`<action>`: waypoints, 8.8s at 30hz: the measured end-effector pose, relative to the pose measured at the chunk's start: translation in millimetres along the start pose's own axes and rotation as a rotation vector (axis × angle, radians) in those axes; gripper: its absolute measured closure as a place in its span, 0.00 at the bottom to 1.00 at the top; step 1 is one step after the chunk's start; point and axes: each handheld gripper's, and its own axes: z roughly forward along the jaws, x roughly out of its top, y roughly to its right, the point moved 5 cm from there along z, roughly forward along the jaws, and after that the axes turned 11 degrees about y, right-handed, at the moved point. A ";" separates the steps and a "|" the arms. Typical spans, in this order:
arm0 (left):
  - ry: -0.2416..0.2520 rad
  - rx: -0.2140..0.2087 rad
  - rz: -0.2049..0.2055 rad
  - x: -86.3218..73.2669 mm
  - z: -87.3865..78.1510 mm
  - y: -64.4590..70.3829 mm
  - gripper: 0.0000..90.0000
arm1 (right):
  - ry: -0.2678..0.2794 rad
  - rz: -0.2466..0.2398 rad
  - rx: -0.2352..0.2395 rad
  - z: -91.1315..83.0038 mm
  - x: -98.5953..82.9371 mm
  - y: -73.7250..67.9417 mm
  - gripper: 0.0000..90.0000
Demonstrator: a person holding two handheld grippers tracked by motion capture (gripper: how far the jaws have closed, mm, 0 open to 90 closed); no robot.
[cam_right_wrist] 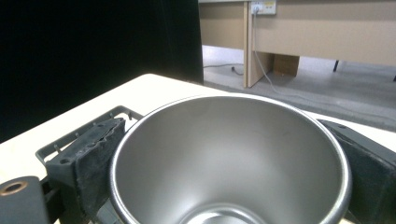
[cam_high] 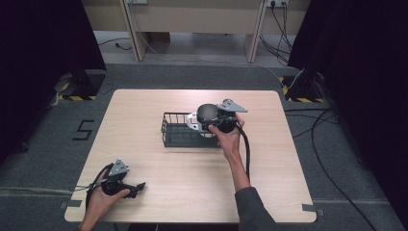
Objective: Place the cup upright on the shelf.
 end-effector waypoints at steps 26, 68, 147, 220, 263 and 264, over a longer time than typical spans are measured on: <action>0.000 -0.001 0.001 0.1 0.1 -0.1 0.00 | -0.063 -0.059 0.011 0.6 -2.8 -3.5 0.06; -0.001 -0.004 0.003 0.3 0.4 -0.2 0.00 | 0.028 -0.121 -0.005 -17.6 31.1 -15.4 0.17; 0.000 -0.003 0.003 0.2 0.5 -0.2 0.00 | -0.054 -0.094 0.051 -147.7 -23.5 -40.6 0.17; 0.000 -0.002 0.003 0.2 0.4 -0.1 0.00 | -0.209 -0.034 0.046 -194.8 -106.0 -51.3 0.17; 0.000 -0.002 0.003 0.2 0.4 0.0 0.00 | -0.353 -0.046 -0.036 -218.9 -127.8 -39.2 0.17; 0.000 -0.002 0.003 0.2 0.4 0.0 0.00 | -0.353 -0.046 -0.036 -218.9 -127.8 -39.2 0.17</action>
